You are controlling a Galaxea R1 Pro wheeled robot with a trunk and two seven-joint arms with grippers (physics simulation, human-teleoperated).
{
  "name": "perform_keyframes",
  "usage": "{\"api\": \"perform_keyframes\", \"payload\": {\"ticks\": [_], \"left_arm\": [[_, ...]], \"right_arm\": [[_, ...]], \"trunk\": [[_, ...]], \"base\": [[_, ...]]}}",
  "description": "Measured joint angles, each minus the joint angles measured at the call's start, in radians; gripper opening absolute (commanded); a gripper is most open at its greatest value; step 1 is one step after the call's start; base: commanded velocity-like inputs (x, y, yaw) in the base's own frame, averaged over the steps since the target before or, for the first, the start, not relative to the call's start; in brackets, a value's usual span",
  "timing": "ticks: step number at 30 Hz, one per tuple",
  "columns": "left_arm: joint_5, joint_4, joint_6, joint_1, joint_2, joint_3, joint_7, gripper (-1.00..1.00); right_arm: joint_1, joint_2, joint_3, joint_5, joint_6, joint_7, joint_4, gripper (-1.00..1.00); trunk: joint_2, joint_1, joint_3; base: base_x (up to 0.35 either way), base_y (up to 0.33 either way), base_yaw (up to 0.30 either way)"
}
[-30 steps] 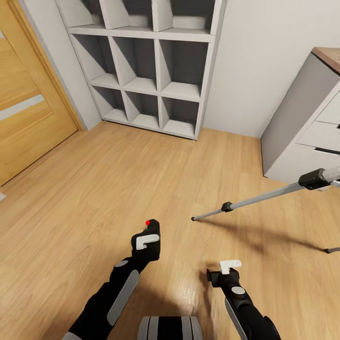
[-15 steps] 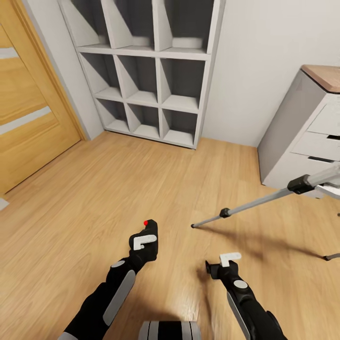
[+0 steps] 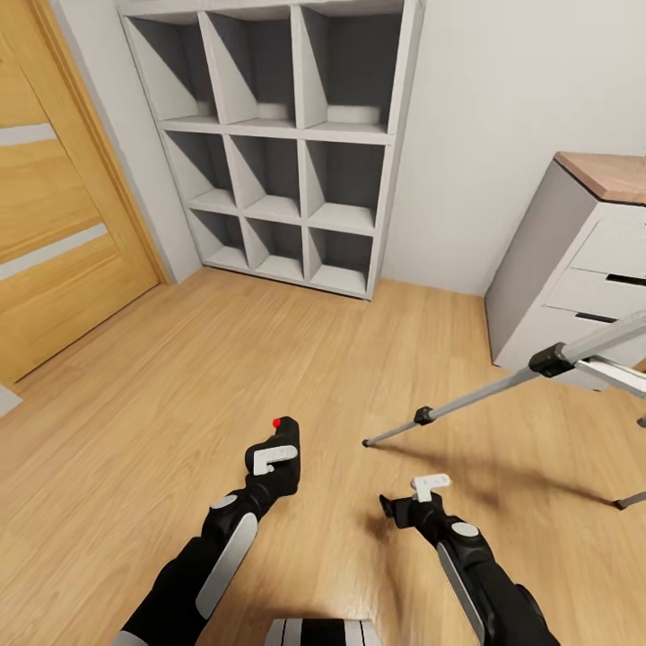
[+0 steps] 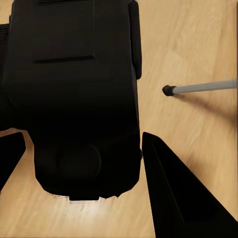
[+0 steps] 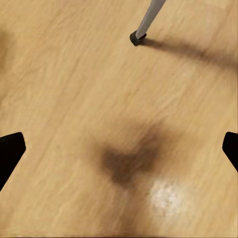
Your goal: Attach the digital camera to the camera tripod in the bedroom.
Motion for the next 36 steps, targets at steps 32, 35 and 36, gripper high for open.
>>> {"api": "perform_keyframes", "payload": {"ticks": [32,35,36], "left_arm": [[-0.002,0.031,-0.002,0.0,0.004,0.006,0.004,-1.0],[-0.003,0.033,-0.002,0.0,0.004,0.007,0.005,-1.0],[-0.003,0.034,-0.002,0.0,0.004,0.007,0.006,-1.0]], "right_arm": [[0.0,-0.032,-0.059,-0.004,0.055,0.236,-0.002,1.0],[0.0,-0.032,-0.059,-0.004,0.055,0.235,-0.002,1.0],[0.0,-0.032,-0.059,-0.004,0.055,0.235,-0.002,1.0]], "trunk": [[0.008,-0.014,0.124],[0.008,-0.016,0.135],[0.008,-0.016,0.139]], "base": [[0.0,0.0,0.0],[0.0,0.0,0.0],[0.0,0.0,0.0]]}}
